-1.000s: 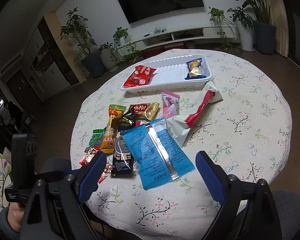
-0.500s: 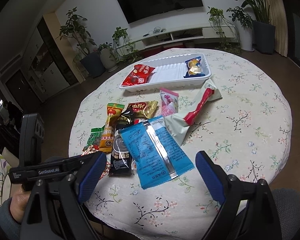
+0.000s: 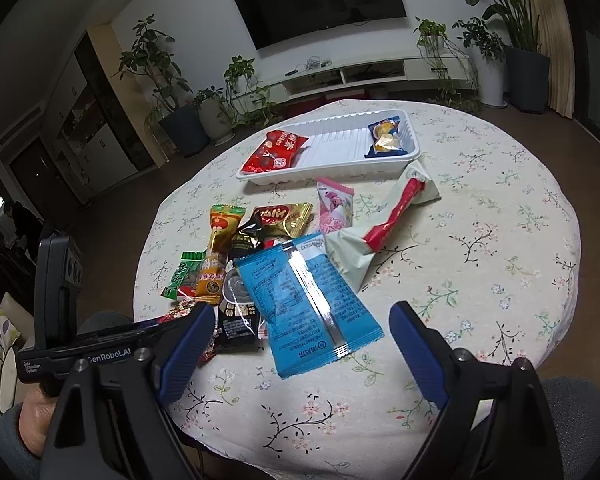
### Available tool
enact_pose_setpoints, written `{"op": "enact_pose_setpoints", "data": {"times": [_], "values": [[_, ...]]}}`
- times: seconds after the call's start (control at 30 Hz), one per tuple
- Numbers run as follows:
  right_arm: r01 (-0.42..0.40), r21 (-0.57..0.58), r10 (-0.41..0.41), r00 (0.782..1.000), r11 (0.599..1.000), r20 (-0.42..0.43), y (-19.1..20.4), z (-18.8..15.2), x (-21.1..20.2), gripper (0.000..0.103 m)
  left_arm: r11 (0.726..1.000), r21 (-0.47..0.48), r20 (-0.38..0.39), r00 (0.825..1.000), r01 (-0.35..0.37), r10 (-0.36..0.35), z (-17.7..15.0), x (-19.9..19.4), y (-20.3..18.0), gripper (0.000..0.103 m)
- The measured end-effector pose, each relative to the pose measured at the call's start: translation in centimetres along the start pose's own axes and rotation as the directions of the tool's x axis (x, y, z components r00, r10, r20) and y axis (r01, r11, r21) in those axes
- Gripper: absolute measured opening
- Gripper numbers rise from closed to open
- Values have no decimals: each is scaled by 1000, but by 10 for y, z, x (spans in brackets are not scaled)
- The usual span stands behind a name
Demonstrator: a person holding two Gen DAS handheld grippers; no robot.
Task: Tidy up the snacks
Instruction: 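Move both tools back over the remaining snack pile, then grasp the red-gold checkered candy with the left gripper while the right grasps the light-blue wafer packet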
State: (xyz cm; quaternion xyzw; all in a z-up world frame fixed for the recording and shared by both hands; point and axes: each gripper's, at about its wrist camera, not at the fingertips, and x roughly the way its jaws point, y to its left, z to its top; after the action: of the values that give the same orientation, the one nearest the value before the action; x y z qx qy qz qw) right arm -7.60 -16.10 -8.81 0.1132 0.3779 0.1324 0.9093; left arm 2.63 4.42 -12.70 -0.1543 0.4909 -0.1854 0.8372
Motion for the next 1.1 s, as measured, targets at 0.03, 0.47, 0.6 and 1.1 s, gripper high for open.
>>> {"op": "enact_pose_setpoints", "data": {"times": [0.03,0.47,0.6,1.1], "values": [[2,0,-2,1000,1000,1,0,0,0,91,1000,0,2,1000,6,-6,-1,-1,1,47],[56,-45,-56,998,997,-1,1,5,1,88,997,30,-31,997,67,-66,-2,0,9,20],[101,-90,-104,994,991,-33,0,11,9,83,996,14,-41,995,91,-90,-5,-5,17,19],[52,-252,-107,972,966,-209,18,18,63,76,989,31,-58,988,144,-142,-4,-17,19,14]]}}
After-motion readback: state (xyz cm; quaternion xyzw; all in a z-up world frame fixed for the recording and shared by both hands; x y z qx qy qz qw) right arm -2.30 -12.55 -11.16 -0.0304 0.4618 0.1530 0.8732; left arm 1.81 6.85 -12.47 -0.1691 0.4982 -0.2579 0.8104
